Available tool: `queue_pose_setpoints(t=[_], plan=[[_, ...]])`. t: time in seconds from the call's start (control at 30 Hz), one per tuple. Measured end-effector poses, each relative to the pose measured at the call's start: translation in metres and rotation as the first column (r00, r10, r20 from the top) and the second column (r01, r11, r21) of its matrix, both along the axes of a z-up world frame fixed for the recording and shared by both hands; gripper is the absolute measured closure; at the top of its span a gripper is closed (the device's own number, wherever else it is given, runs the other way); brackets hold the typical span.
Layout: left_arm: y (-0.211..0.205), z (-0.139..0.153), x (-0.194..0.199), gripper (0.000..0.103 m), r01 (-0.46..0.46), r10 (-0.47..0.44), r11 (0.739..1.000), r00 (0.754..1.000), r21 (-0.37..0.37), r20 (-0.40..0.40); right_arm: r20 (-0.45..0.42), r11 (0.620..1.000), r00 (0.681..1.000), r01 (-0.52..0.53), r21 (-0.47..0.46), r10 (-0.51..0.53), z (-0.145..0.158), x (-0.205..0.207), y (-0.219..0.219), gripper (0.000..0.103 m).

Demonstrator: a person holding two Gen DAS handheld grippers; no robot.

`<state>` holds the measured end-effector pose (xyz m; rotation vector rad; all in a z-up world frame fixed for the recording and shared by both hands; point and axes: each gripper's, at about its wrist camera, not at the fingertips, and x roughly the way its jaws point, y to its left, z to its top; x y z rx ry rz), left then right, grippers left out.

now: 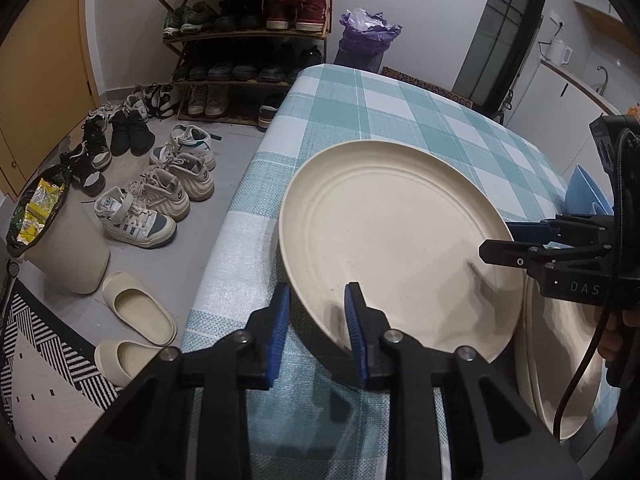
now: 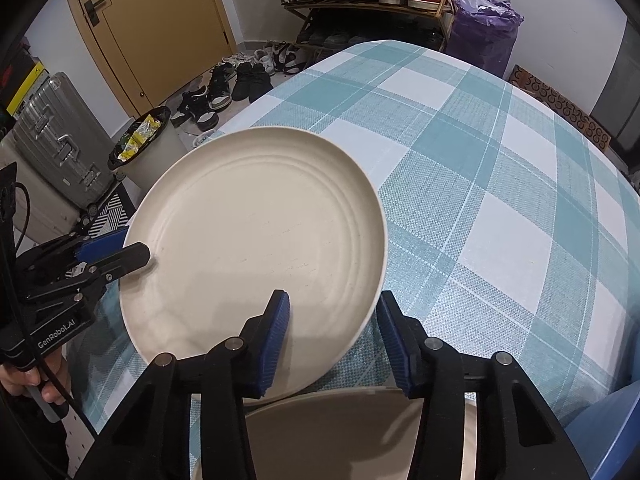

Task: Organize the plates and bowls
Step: 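Close the left gripper on the plate rim while the right gripper closes on it too, then lift the cream plate with both grippers and carry it over the stacked plates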

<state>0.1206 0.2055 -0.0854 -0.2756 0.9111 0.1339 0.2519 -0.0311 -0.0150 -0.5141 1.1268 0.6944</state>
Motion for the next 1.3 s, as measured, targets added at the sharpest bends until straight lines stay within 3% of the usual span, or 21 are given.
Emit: queue_pose_setpoints(t=[0.5, 1.3], plan=[[0.0, 0.0, -0.002, 0.085, -0.009, 0.009, 1.0, 1.0, 0.024, 0.008, 0.047, 1.0, 0.999, 0.016, -0.022, -0.015, 0.0, 0.001, -0.007, 0.088], [-0.004, 0.018, -0.008, 0.086, -0.037, 0.033, 0.997, 0.998, 0.063, 0.052, 0.092, 1.0, 0.996, -0.001, -0.004, 0.002, 0.017, -0.007, -0.005, 0.088]])
